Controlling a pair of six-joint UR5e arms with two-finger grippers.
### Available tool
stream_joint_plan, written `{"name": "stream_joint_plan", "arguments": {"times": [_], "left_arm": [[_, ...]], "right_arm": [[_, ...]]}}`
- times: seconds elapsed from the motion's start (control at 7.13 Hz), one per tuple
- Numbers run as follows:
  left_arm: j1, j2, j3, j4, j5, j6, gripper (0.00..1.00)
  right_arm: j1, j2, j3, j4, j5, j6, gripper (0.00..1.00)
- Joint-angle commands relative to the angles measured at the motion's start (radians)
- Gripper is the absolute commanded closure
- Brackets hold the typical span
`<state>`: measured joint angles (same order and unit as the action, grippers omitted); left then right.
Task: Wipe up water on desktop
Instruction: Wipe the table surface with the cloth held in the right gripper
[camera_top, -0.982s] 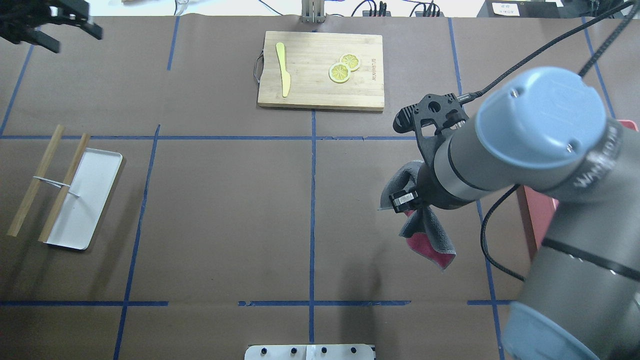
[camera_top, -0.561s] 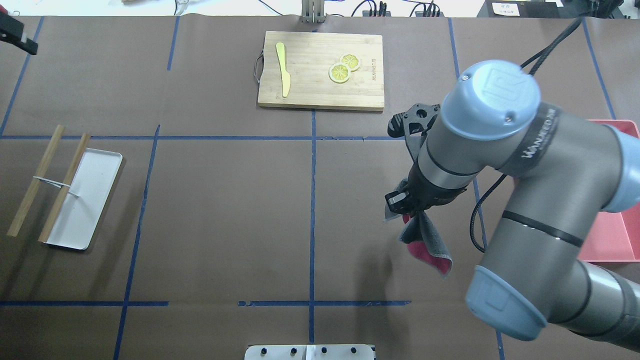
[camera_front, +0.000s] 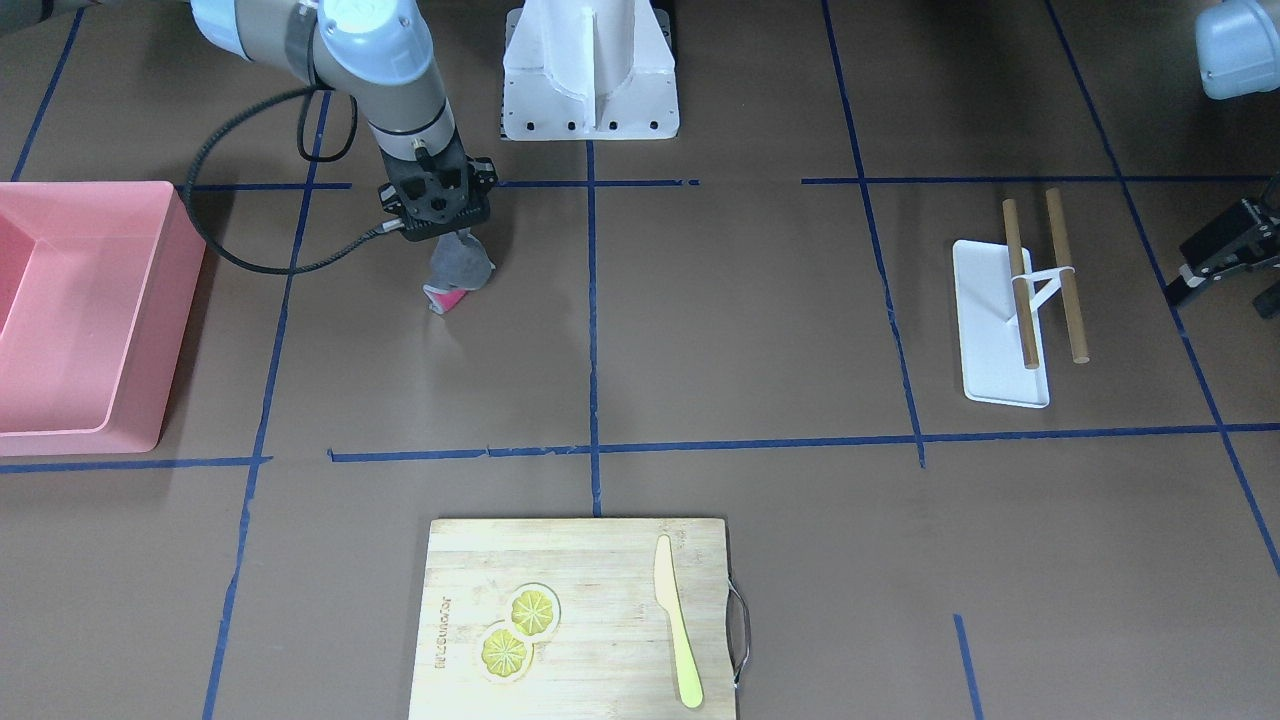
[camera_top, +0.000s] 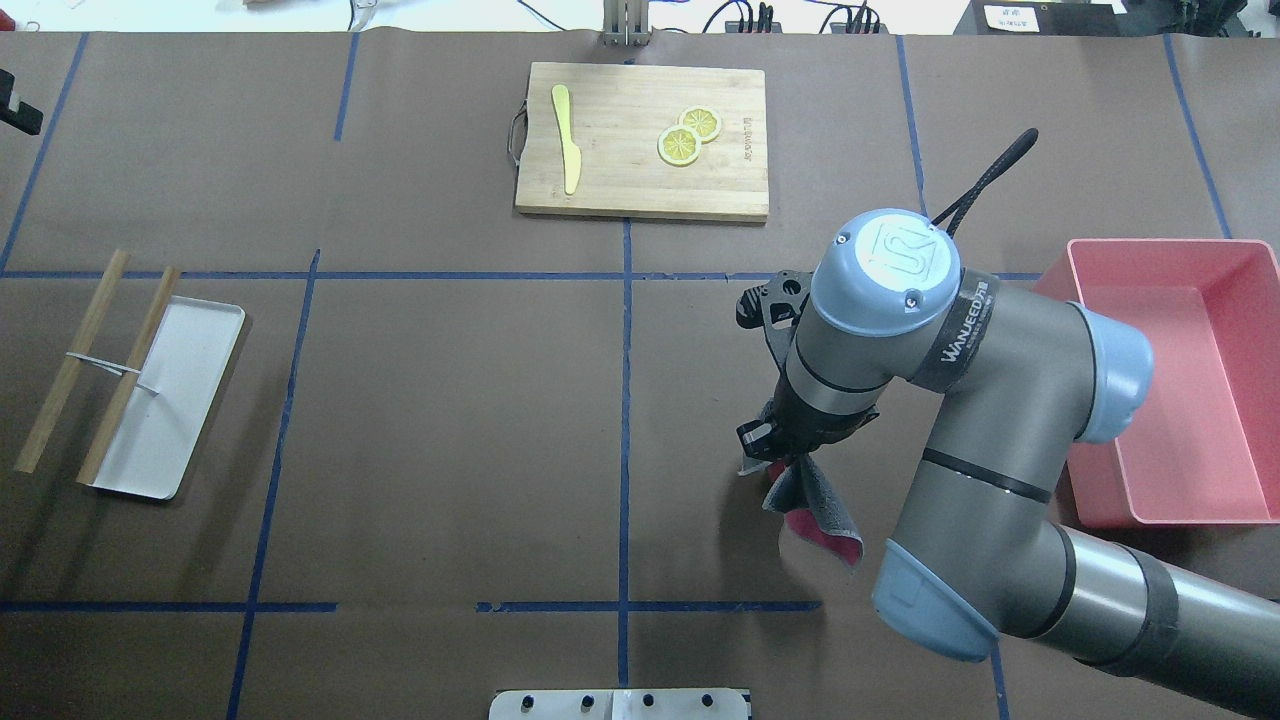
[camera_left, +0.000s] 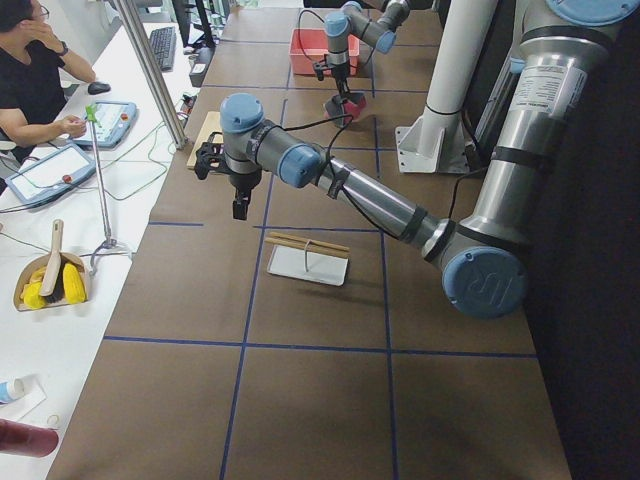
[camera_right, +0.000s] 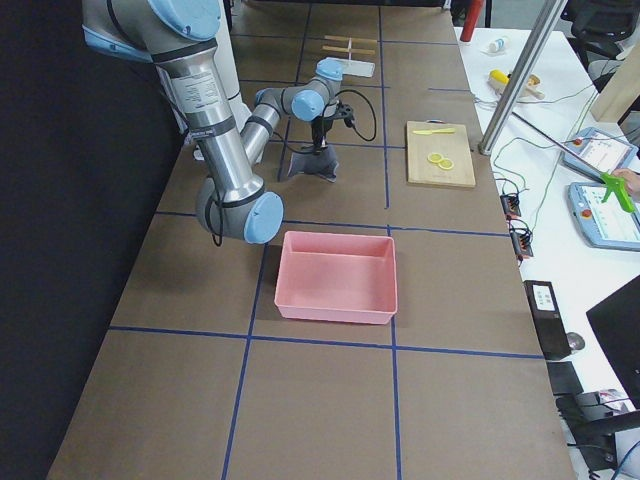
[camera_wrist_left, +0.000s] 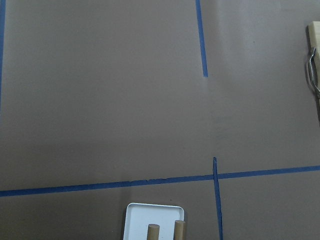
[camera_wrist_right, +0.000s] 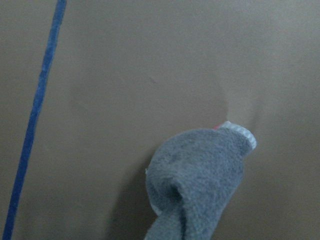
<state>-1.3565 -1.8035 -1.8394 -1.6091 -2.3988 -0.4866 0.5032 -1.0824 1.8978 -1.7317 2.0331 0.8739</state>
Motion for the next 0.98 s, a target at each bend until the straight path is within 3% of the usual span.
{"name": "stream_joint_plan", "arguments": {"times": [0.0, 0.28, 0.56, 0.84], "left_arm": [[0.000, 0.003, 0.000, -0.002, 0.001, 0.000, 0.00], [0.000, 0.004, -0.003, -0.003, 0.000, 0.000, 0.00], [0.000, 0.009, -0.029, 0.001, 0.000, -0.001, 0.00], [0.000, 0.009, -0.044, 0.001, 0.000, -0.003, 0.00]], "right_arm": [[-0.015, -0.017, -0.069, 0.089, -0.001, 0.005, 1.00], [0.058, -0.019, -0.095, 0.101, 0.002, -0.009, 1.00], [0.130, -0.021, -0.182, 0.103, 0.009, -0.044, 1.00], [0.269, -0.024, -0.258, 0.101, 0.082, -0.204, 1.00]]}}
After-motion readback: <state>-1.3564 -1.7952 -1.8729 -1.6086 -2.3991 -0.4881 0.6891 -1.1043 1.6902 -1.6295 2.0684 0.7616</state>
